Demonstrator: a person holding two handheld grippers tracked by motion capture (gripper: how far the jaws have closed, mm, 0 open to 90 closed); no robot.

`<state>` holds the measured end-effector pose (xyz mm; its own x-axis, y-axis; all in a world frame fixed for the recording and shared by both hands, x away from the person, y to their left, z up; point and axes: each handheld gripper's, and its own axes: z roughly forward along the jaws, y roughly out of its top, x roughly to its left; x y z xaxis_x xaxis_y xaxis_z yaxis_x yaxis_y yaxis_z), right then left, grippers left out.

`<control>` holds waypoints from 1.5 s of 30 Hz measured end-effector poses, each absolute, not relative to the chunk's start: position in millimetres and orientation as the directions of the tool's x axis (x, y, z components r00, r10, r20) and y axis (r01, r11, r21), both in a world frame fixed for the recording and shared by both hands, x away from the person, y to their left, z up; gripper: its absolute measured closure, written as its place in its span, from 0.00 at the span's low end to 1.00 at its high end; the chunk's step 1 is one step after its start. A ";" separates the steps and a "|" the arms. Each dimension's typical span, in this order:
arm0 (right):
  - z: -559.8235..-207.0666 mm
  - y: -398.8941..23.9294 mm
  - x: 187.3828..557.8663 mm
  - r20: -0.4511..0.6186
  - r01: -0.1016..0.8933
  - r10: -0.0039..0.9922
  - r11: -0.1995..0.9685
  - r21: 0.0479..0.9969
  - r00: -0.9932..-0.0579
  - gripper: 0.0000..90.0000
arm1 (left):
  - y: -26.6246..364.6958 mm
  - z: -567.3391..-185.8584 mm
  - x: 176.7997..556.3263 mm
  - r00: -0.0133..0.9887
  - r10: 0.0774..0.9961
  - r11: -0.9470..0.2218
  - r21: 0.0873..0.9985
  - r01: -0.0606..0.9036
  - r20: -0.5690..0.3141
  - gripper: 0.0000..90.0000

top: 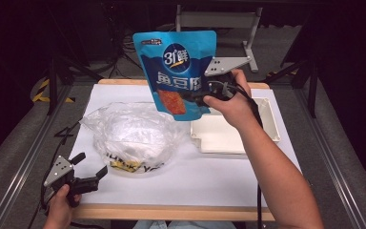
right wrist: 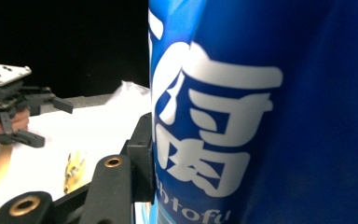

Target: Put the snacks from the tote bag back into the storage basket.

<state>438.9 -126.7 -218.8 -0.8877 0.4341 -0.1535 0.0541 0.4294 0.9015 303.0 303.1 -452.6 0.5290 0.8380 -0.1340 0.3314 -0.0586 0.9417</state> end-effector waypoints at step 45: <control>-219.2 -270.3 455.2 -0.122 0.172 0.688 0.342 0.924 -0.715 0.61 | 301.7 -454.8 304.6 0.519 0.845 -0.071 0.937 0.342 -0.125 0.00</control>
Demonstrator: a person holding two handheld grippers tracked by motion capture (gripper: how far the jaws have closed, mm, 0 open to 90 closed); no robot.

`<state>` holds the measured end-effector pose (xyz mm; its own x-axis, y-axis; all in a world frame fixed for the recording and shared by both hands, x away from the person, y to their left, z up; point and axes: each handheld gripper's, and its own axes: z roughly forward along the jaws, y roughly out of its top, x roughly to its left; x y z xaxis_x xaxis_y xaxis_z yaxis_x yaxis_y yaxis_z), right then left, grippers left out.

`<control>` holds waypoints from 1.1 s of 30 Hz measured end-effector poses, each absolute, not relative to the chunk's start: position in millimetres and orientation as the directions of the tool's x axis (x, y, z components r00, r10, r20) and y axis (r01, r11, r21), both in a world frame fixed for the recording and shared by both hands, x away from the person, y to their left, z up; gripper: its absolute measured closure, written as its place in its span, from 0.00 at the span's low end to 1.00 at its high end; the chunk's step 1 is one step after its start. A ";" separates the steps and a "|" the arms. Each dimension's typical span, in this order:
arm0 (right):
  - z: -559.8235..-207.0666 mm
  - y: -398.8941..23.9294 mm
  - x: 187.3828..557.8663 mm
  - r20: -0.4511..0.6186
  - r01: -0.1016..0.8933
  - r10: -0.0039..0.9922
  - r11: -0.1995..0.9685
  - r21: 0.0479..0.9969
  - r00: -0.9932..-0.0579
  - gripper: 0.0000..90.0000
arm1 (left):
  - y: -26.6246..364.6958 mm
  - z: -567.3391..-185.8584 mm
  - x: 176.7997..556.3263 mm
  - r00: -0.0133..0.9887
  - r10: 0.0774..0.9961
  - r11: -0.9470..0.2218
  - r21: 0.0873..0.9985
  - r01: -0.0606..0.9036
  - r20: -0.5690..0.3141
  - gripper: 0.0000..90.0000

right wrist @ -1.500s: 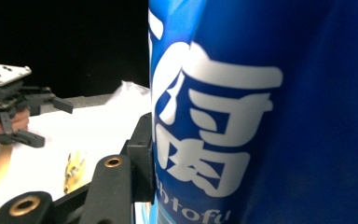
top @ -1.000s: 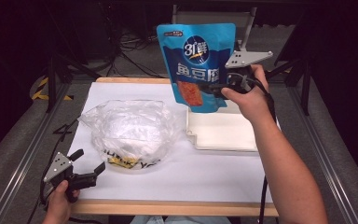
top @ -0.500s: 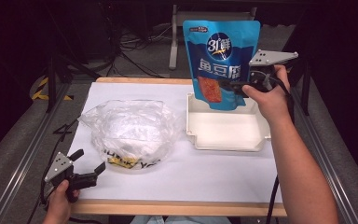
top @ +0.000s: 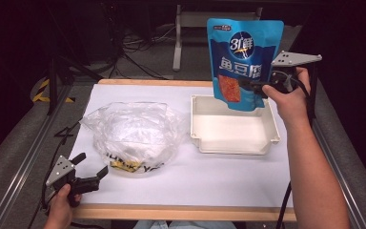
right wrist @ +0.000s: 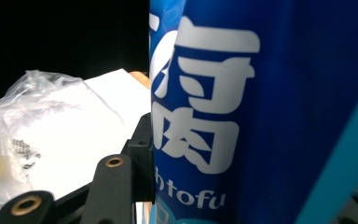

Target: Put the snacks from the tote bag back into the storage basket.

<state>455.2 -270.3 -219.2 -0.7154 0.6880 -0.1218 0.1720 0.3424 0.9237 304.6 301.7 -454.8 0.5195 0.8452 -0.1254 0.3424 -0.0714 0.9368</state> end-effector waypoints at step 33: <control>-290.9 -280.5 478.7 -0.058 0.288 0.718 0.351 0.891 -0.694 0.61 | 301.3 -455.8 305.3 0.521 0.844 -0.075 0.933 0.351 -0.128 0.00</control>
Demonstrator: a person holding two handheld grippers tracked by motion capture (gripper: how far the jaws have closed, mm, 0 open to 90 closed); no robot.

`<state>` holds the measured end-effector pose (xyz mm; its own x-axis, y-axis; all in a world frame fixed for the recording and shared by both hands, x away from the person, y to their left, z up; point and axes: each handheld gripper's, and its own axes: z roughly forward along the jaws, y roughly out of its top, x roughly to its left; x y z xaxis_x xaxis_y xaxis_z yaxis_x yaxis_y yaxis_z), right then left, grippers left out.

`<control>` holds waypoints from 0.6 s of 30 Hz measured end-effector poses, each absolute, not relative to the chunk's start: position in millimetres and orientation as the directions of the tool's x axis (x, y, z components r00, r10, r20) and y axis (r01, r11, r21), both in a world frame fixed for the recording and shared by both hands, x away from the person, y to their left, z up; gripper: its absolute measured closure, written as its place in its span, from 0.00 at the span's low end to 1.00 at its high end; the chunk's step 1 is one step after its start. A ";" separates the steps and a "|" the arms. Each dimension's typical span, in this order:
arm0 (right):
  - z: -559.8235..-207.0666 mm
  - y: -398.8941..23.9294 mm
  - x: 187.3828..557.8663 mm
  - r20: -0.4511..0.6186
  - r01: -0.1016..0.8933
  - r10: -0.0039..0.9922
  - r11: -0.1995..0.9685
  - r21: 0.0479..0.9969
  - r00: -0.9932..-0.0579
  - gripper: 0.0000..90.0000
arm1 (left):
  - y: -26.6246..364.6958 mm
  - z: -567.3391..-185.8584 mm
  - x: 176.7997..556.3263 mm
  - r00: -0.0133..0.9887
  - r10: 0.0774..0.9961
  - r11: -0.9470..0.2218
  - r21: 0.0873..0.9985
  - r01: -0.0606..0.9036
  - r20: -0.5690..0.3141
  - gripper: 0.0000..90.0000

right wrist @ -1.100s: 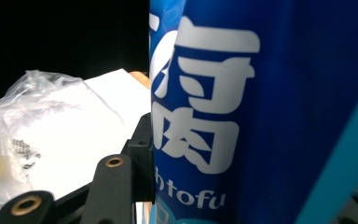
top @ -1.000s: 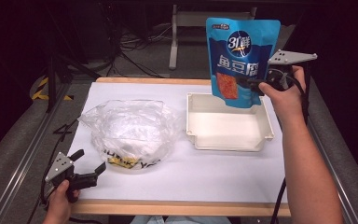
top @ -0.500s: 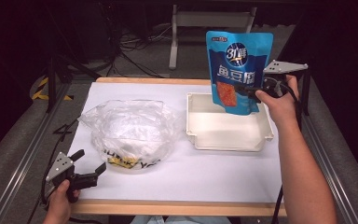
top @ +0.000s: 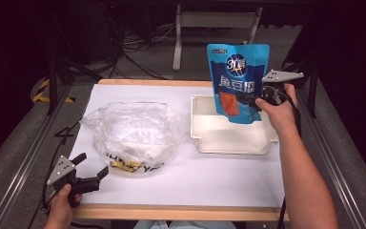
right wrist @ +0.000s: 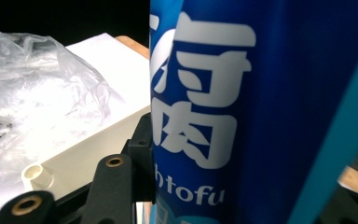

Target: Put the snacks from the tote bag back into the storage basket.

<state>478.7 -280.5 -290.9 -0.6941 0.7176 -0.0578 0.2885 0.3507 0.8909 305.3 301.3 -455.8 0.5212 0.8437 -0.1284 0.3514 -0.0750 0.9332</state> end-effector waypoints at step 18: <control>-321.3 -277.0 481.0 -0.039 0.329 0.716 0.368 0.869 -0.697 0.61 | 301.6 -455.9 305.2 0.521 0.844 -0.079 0.933 0.351 -0.125 0.00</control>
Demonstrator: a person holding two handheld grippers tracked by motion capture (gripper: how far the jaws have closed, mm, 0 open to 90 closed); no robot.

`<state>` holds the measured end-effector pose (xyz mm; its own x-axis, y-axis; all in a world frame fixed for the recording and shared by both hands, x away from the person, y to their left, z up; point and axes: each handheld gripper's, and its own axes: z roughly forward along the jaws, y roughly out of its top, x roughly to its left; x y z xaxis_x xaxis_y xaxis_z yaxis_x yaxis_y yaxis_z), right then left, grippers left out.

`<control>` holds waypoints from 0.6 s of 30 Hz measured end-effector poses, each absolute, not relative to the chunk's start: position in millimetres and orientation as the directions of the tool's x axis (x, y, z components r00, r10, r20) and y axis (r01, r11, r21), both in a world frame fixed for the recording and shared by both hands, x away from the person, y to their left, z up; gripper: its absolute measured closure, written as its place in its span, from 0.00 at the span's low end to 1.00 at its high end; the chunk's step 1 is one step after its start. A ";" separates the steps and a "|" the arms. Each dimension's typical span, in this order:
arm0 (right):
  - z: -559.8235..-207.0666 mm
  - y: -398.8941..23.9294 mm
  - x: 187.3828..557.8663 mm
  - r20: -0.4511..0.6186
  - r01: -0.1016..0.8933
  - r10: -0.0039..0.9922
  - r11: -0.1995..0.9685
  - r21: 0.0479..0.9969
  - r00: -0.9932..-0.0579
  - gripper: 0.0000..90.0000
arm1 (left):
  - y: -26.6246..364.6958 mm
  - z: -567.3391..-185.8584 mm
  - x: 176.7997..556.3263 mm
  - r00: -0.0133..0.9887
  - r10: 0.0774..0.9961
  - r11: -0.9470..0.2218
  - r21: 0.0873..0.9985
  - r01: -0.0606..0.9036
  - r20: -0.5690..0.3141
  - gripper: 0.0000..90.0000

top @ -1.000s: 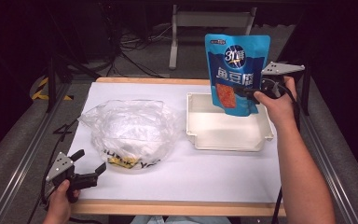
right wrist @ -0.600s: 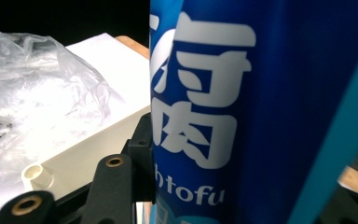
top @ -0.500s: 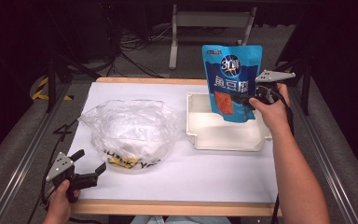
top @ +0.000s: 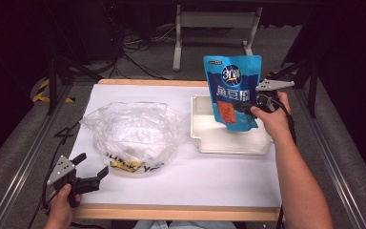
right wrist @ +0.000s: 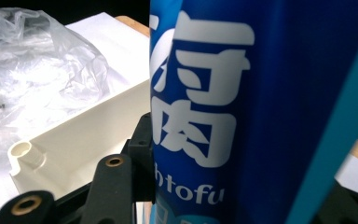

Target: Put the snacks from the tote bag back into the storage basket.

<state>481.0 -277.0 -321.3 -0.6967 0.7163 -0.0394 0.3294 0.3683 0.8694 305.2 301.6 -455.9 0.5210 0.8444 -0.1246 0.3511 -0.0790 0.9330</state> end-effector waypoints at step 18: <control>-339.0 -265.2 480.8 -0.031 0.336 0.685 0.395 0.855 -0.728 0.60 | 302.2 -455.7 304.9 0.518 0.846 -0.074 0.934 0.349 -0.127 0.00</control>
